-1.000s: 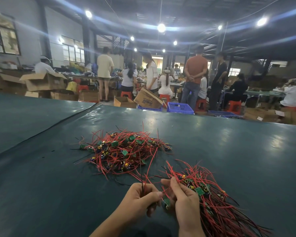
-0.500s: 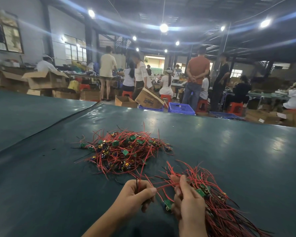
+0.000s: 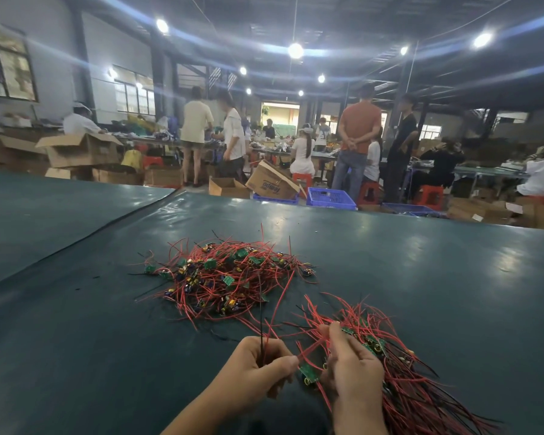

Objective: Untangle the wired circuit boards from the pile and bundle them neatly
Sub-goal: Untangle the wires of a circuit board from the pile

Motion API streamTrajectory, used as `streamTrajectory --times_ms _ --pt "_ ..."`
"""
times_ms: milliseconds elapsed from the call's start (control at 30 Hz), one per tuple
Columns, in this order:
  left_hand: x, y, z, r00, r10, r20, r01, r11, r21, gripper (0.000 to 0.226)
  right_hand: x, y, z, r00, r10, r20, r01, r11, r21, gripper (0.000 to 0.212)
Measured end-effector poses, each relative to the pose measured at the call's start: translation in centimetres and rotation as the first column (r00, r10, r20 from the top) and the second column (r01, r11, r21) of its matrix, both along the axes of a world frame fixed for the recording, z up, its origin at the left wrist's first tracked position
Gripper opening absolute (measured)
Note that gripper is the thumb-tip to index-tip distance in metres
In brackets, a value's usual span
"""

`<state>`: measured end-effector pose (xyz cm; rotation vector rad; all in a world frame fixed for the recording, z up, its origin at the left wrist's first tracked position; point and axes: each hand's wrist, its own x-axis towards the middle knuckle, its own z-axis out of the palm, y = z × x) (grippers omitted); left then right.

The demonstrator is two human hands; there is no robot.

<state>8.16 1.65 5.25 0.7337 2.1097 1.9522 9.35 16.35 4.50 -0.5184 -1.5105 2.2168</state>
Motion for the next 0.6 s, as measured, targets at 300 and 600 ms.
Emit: streamTrajectory --times_ms 300,600 --pt "-0.6 -0.7 0.3 0.953 0.133 0.271 -0.201 0.95 0.241 0.023 0.0 0.7 0.7 0.971 -0.1 -0.216 0.09 0.994 -0.055 0.023" --pt "-1.3 -0.4 -0.3 0.778 0.086 0.623 -0.43 0.795 0.428 0.025 1.6 -1.5 0.5 0.855 0.243 -0.457 -0.115 0.95 0.289 0.044"
